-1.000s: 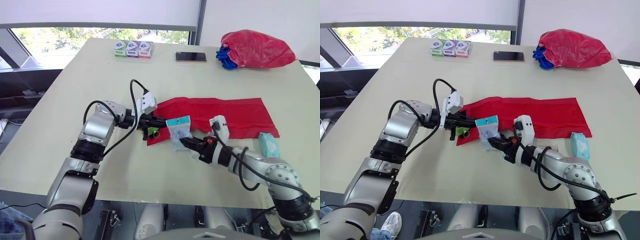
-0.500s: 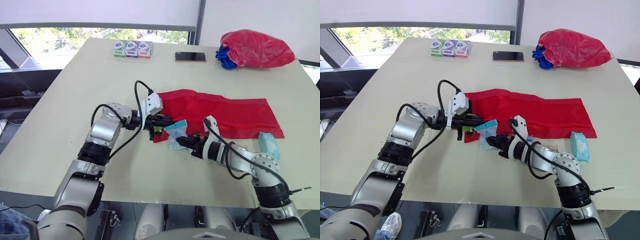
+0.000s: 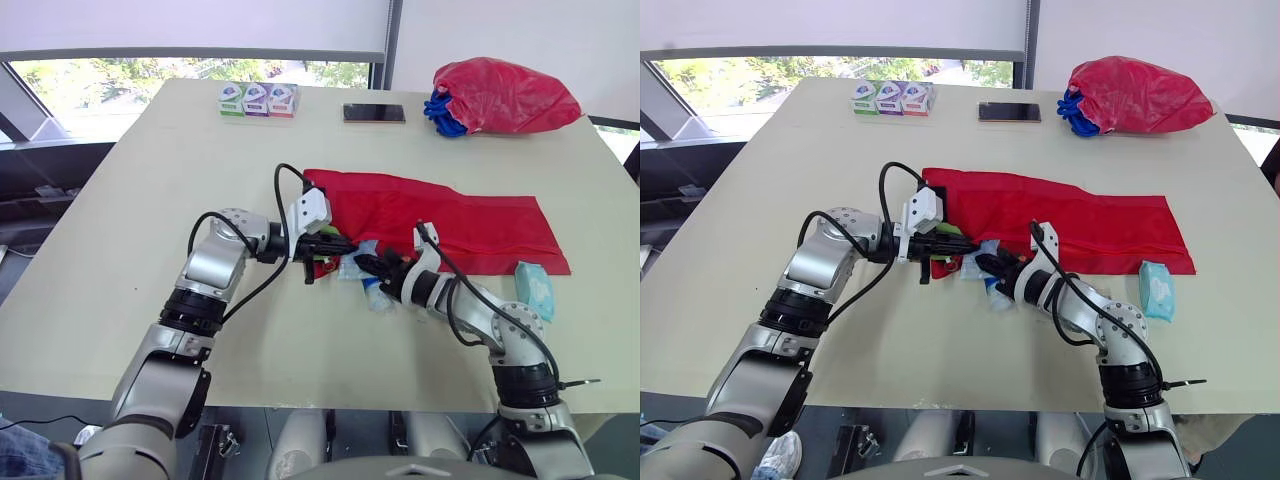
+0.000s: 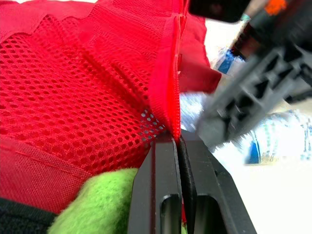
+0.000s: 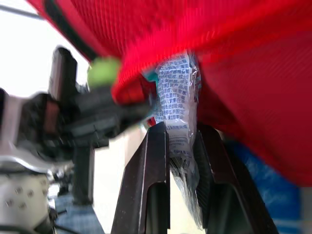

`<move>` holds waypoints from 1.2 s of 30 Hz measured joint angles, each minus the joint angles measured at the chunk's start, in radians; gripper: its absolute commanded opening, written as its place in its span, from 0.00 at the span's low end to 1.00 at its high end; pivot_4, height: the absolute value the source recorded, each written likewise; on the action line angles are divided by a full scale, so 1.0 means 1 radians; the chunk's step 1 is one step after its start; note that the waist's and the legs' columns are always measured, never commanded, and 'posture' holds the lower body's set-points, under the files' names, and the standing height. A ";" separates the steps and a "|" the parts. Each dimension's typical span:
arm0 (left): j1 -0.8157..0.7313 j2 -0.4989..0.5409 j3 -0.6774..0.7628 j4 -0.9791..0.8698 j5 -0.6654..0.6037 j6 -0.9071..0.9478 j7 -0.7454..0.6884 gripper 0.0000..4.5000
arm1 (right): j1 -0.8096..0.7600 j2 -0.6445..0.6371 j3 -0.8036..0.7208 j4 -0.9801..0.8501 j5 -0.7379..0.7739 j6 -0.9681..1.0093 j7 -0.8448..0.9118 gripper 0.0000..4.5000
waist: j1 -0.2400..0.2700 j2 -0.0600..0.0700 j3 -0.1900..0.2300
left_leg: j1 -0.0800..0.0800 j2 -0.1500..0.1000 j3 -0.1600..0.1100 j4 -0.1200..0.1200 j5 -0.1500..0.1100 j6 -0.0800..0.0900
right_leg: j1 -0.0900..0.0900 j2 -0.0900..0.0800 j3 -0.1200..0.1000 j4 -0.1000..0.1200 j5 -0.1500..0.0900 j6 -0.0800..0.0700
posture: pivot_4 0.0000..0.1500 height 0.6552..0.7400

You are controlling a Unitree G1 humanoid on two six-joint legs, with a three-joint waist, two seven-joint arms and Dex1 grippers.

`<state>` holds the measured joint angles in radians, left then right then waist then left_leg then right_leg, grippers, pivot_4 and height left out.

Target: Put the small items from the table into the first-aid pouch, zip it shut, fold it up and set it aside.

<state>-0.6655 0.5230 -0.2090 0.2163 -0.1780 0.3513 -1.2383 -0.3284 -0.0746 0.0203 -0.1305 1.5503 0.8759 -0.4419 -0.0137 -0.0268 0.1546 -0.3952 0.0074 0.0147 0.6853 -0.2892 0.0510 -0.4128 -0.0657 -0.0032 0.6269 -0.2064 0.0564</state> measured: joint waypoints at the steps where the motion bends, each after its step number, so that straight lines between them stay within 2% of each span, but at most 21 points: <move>1: 0.000 0.000 0.000 0.000 0.000 -0.001 0.000 0.02 | 0.000 0.003 0.000 0.001 -0.002 -0.002 0.001 0.03 | 0.000 0.000 0.000 | 0.000 0.000 0.000 0.000 0.000 0.000 | 0.000 0.000 0.000 0.000 0.000 0.000 | 1.00 1.00; 8: -0.004 0.011 0.003 0.001 -0.001 0.008 -0.007 0.02 | 0.000 0.045 -0.012 0.014 -0.061 -0.023 0.033 0.03 | 0.000 0.000 0.000 | 0.000 0.000 0.000 0.000 0.000 0.000 | 0.000 0.000 0.000 0.000 0.000 0.000 | 1.00 1.00; 21: 0.000 -0.006 0.033 -0.050 -0.099 0.247 -0.024 0.02 | -0.057 0.166 -0.059 0.079 -0.238 -0.088 0.091 0.03 | -0.003 0.001 0.000 | 0.000 0.000 0.000 0.000 0.000 0.000 | 0.000 0.001 0.000 0.000 0.000 0.000 | 1.00 1.00; 29: -0.001 -0.026 0.040 -0.054 -0.105 0.265 -0.020 0.02 | -0.081 0.171 -0.045 0.095 -0.367 -0.083 0.155 0.03 | -0.003 0.002 0.001 | 0.000 0.000 0.000 -0.001 0.000 0.000 | 0.000 0.001 0.001 0.000 0.000 0.000 | 1.00 1.00; 30: -0.001 -0.027 0.039 -0.047 -0.101 0.252 -0.020 0.00 | -0.081 0.154 -0.037 0.087 -0.390 -0.071 0.169 0.20 | -0.002 0.002 0.001 | 0.000 0.000 0.000 -0.001 0.000 0.000 | 0.000 0.000 0.001 0.000 0.000 0.000 | 1.00 1.00; 32: -0.004 -0.031 0.039 -0.037 -0.099 0.241 -0.019 0.00 | -0.080 0.144 -0.037 0.081 -0.410 -0.063 0.177 0.32 | -0.001 0.002 0.001 | 0.000 0.000 0.000 -0.001 0.000 0.000 | 0.000 0.000 0.001 0.000 0.000 0.000 | 1.00 1.00; 34: -0.016 -0.035 0.034 -0.010 -0.099 0.220 -0.025 0.00 | -0.069 0.120 -0.041 0.067 -0.431 -0.048 0.183 0.51 | 0.000 0.002 0.001 | 0.000 0.000 0.000 -0.001 0.000 0.000 | 0.000 0.000 0.001 0.000 0.000 0.000 | 1.00 1.00; 36: -0.027 -0.038 0.030 0.004 -0.099 0.207 -0.029 0.00 | -0.060 0.111 -0.048 0.059 -0.437 -0.034 0.193 0.51 | -0.001 0.002 0.001 | 0.000 0.000 0.000 -0.001 0.000 0.000 | 0.000 0.000 0.001 0.000 0.000 0.000 | 1.00 1.00</move>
<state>-0.6923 0.4854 -0.1791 0.2202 -0.2767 0.5587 -1.2671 -0.3880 0.0366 -0.0282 -0.0716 1.1134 0.8416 -0.2492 -0.0150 -0.0245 0.1556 -0.3948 0.0070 0.0151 0.6846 -0.2889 0.0505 -0.4131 -0.0652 -0.0023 0.6269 -0.2065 0.0563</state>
